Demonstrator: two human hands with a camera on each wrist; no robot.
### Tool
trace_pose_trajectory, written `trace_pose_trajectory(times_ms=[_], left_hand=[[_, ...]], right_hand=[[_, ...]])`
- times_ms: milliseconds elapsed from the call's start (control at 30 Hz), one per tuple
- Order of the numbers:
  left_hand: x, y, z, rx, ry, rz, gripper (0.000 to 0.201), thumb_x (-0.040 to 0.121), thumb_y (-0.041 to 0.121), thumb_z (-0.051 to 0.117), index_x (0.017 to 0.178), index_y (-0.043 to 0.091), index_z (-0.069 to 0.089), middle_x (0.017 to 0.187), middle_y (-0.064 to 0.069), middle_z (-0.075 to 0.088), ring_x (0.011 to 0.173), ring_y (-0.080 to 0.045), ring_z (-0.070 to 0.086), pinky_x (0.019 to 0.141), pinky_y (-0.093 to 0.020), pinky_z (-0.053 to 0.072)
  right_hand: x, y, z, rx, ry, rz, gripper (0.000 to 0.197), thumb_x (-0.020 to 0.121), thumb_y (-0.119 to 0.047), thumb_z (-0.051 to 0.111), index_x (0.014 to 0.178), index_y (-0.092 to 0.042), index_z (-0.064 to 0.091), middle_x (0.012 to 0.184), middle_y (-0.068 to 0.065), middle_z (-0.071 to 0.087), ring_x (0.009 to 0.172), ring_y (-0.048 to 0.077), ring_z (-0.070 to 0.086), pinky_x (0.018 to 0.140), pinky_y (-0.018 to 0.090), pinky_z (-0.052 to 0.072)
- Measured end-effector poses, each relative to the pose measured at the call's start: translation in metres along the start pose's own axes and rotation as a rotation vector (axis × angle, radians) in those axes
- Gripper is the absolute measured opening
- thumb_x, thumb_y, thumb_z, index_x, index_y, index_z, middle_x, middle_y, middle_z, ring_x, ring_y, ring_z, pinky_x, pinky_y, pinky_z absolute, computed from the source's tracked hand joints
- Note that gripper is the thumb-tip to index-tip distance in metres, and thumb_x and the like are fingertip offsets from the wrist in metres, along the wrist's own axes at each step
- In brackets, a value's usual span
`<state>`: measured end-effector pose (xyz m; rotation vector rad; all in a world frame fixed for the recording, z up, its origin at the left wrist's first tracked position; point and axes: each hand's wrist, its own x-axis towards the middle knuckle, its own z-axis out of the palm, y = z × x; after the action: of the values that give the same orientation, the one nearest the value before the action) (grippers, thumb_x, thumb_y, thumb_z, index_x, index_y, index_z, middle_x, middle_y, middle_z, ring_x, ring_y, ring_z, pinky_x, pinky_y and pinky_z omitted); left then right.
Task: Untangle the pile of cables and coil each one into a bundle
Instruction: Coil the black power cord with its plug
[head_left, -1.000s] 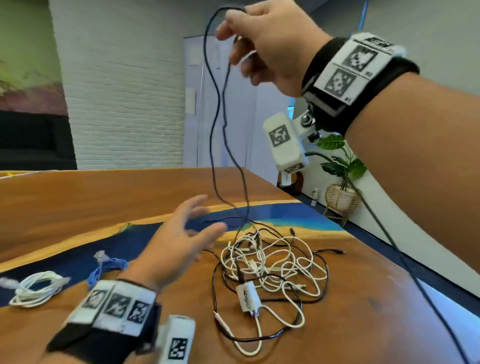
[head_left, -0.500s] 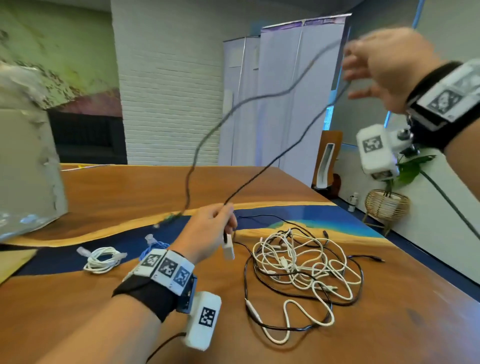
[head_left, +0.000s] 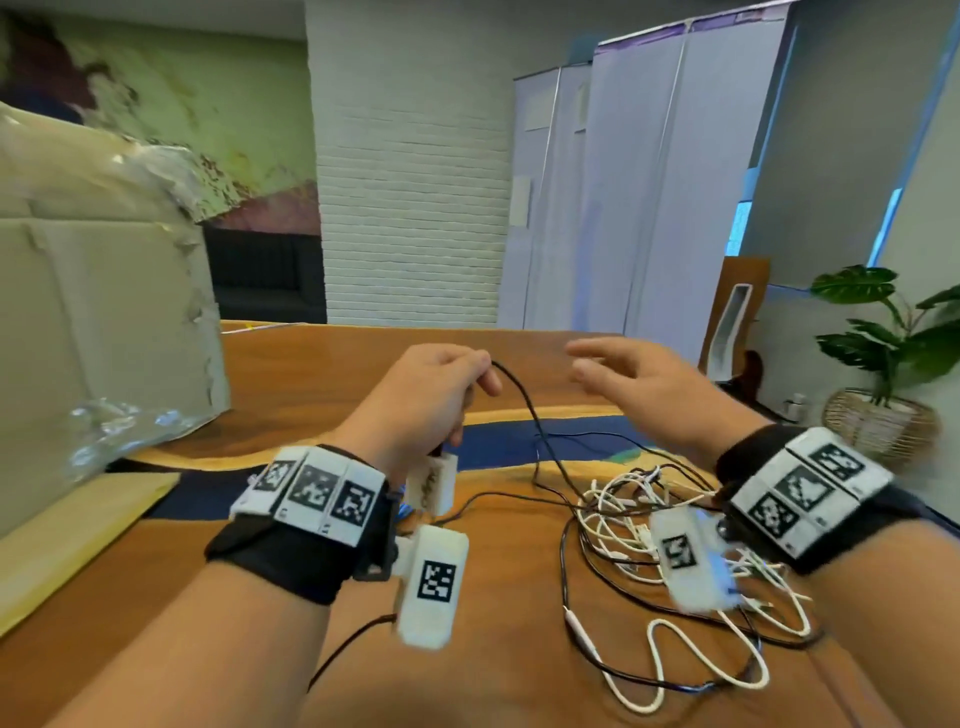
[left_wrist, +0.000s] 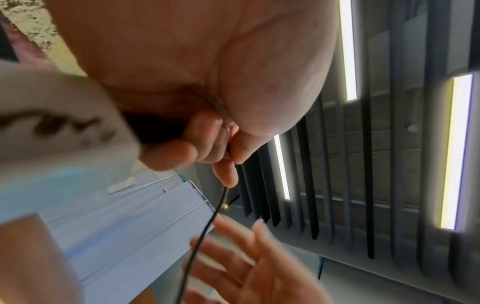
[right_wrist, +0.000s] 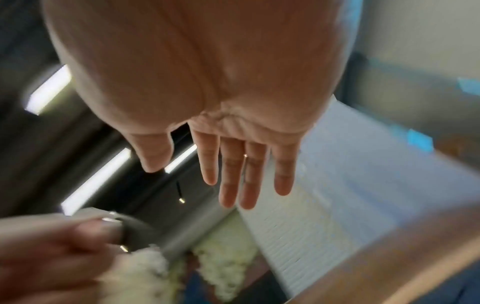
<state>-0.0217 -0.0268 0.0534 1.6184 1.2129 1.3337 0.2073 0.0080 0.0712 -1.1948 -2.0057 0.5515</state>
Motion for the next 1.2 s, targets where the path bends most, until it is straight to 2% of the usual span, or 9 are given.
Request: trace_pose_trajectory(times_ms=[200, 333, 433, 633, 767, 833, 933, 1067, 1200], left_hand=[[-0.006, -0.021, -0.007, -0.268, -0.119, -0.128, 0.039, 0.104, 0.022, 0.045, 0.068, 0.012, 0.057, 0.058, 0.001, 0.019, 0.048, -0.013, 0.014, 0.044, -0.026, 0.019], [-0.014, -0.044, -0.01, -0.213, -0.298, -0.191, 0.043, 0.107, 0.028, 0.043, 0.067, 0.016, 0.053, 0.055, 0.0, 0.029, 0.046, -0.014, 0.02, 0.047, -0.027, 0.026], [-0.017, -0.058, -0.014, -0.384, -0.287, -0.215, 0.042, 0.106, 0.033, 0.041, 0.068, 0.017, 0.048, 0.059, -0.001, 0.025, 0.048, -0.015, 0.021, 0.052, -0.029, 0.034], [-0.016, -0.074, -0.028, -0.938, 0.051, -0.138, 0.037, 0.108, 0.032, 0.038, 0.108, 0.011, 0.069, 0.071, 0.004, 0.048, 0.053, -0.01, 0.039, 0.057, -0.024, 0.044], [-0.021, -0.083, -0.025, -0.797, 0.145, -0.107, 0.037, 0.11, 0.032, 0.035, 0.125, 0.019, 0.067, 0.128, 0.006, 0.071, 0.106, -0.021, 0.072, 0.087, -0.045, 0.058], [-0.021, -0.09, -0.022, -0.63, 0.181, -0.114, 0.035, 0.11, 0.03, 0.036, 0.112, 0.02, 0.07, 0.13, 0.01, 0.069, 0.115, -0.025, 0.07, 0.098, -0.058, 0.052], [-0.025, -0.097, -0.015, -0.377, 0.157, -0.129, 0.038, 0.111, 0.03, 0.036, 0.099, 0.021, 0.07, 0.121, 0.008, 0.073, 0.106, -0.022, 0.073, 0.099, -0.051, 0.049], [-0.031, -0.095, 0.001, -0.069, -0.039, -0.138, 0.033, 0.11, 0.021, 0.04, 0.096, 0.007, 0.066, 0.085, -0.006, 0.076, 0.064, -0.019, 0.071, 0.063, -0.026, 0.053], [-0.035, -0.099, 0.009, 0.169, -0.289, -0.169, 0.038, 0.109, 0.028, 0.041, 0.09, 0.008, 0.067, 0.05, -0.005, 0.057, 0.039, -0.015, 0.046, 0.056, -0.03, 0.044]], right_hand=[[-0.001, -0.017, 0.067, 0.44, -0.113, -0.092, 0.016, 0.104, -0.011, 0.056, 0.107, -0.012, 0.071, 0.055, -0.008, 0.057, 0.047, 0.01, 0.054, 0.055, 0.026, 0.054], [0.015, -0.002, 0.072, 0.232, 0.132, -0.243, 0.01, 0.094, -0.014, 0.072, 0.088, -0.017, 0.079, 0.081, -0.003, 0.077, 0.079, 0.014, 0.07, 0.074, 0.028, 0.056], [0.02, 0.015, 0.092, 0.189, 0.157, -0.235, 0.012, 0.096, -0.017, 0.071, 0.091, -0.021, 0.08, 0.072, -0.009, 0.073, 0.064, 0.004, 0.059, 0.061, 0.019, 0.048], [0.009, 0.033, 0.13, 0.0, -0.244, -0.119, 0.026, 0.106, -0.028, 0.053, 0.115, -0.04, 0.074, 0.069, -0.007, 0.071, 0.06, 0.0, 0.059, 0.058, 0.013, 0.043], [-0.009, 0.021, 0.138, -0.225, -0.404, -0.225, 0.032, 0.103, -0.03, 0.052, 0.079, -0.045, 0.068, 0.075, -0.007, 0.069, 0.066, 0.007, 0.059, 0.066, 0.033, 0.05], [-0.019, 0.021, 0.138, -0.288, -0.407, -0.253, 0.022, 0.103, -0.039, 0.052, 0.09, -0.039, 0.07, 0.081, -0.008, 0.07, 0.073, 0.008, 0.06, 0.07, 0.036, 0.052], [-0.032, 0.022, 0.134, -0.325, -0.38, -0.253, 0.022, 0.102, -0.046, 0.053, 0.097, -0.036, 0.072, 0.075, -0.013, 0.068, 0.073, 0.005, 0.058, 0.069, 0.037, 0.051], [-0.038, 0.021, 0.123, -0.217, -0.255, -0.288, 0.018, 0.097, -0.038, 0.061, 0.083, -0.033, 0.072, 0.067, -0.011, 0.064, 0.065, 0.008, 0.056, 0.061, 0.036, 0.047], [-0.034, 0.029, 0.107, -0.01, -0.11, -0.258, 0.017, 0.089, -0.034, 0.075, 0.074, -0.027, 0.074, 0.071, -0.007, 0.071, 0.068, 0.012, 0.065, 0.065, 0.038, 0.053]])
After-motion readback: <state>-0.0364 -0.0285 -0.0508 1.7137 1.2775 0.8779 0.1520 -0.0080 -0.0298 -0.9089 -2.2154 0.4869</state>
